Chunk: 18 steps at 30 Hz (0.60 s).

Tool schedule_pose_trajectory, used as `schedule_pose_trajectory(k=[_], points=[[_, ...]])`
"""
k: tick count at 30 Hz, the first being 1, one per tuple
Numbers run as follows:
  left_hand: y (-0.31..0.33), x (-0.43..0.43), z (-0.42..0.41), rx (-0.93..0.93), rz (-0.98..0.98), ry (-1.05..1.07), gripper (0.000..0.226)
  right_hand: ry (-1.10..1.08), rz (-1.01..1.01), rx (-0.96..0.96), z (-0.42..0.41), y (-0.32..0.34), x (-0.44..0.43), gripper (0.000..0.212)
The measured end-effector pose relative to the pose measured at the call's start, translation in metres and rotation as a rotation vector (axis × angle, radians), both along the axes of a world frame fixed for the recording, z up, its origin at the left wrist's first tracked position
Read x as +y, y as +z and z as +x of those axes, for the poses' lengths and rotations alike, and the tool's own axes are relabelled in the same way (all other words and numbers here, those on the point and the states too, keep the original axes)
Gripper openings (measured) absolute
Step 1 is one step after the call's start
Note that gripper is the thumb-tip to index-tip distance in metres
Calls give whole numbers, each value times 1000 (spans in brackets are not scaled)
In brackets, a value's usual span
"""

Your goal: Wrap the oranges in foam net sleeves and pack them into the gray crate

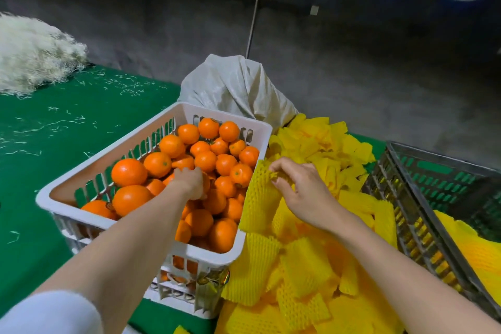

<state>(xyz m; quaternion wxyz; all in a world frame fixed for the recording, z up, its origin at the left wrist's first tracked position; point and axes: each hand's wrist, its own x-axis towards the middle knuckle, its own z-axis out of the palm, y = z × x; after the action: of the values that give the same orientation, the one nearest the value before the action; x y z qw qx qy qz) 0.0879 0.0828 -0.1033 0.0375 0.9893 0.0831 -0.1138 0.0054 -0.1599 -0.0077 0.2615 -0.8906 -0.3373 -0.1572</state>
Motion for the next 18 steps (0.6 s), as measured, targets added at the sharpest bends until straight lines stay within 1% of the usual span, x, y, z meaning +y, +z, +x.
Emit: schedule_pose_trajectory(k=[1, 2, 4, 5, 6, 8, 9, 10, 12, 14, 16, 18], points=[[-3, 1, 1, -10, 13, 5, 66, -2, -5, 5, 0, 0, -1, 15], [-6, 2, 3, -39, -18, 25, 63, -4, -4, 11, 0, 1, -2, 14], [-3, 3, 5, -110, -204, 119, 50, 0, 19, 38, -3, 2, -5, 11], [2, 2, 4, -166, -363, 179, 46, -2, 40, 65, -5, 3, -8, 9], [10, 2, 3, -225, -589, 240, 48, -5, 66, 99, -7, 4, -11, 7], [31, -2, -5, -271, -1206, 336, 60, -14, 161, 186, -11, 9, -18, 6], [43, -6, -12, -255, -1486, 332, 63, -10, 241, 240, -13, 11, -20, 6], [54, -12, -20, -215, -1669, 287, 64, 3, 331, 296, -15, 13, -23, 7], [69, -29, -37, -113, -1864, 146, 64, 39, 487, 389, -18, 17, -27, 14], [77, -52, -54, -35, -1960, 68, 60, 87, 563, 441, -25, 21, -28, 10], [82, -76, -70, 52, -2051, 75, 54, 138, 601, 480, -33, 23, -29, 6], [85, -100, -81, 114, -2155, 127, 44, 171, 636, 514, -40, 22, -32, 6]])
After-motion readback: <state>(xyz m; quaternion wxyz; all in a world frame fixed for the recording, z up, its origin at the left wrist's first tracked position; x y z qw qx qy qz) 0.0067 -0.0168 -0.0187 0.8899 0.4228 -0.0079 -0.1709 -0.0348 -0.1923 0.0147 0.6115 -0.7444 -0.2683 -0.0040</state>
